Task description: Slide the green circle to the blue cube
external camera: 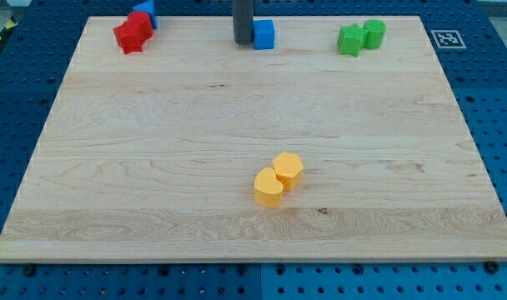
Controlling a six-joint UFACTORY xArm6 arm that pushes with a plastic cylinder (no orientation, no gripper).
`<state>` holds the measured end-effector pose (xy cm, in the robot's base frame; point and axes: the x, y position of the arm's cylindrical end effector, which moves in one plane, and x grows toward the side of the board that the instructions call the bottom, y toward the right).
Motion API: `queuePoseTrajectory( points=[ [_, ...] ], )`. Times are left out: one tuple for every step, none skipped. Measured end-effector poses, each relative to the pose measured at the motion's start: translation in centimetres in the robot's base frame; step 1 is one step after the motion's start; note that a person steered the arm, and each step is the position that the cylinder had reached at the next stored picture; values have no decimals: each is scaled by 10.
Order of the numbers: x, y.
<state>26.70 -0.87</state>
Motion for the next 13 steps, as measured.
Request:
queuePoseTrajectory(
  points=[
    [53,59],
    [54,153],
    [41,254],
    [39,286],
    [9,286],
    [-17,275],
    [-20,241],
    [-20,196],
    [-20,158],
    [-22,122],
    [-34,92],
    [-39,84],
    [-39,84]
  ],
)
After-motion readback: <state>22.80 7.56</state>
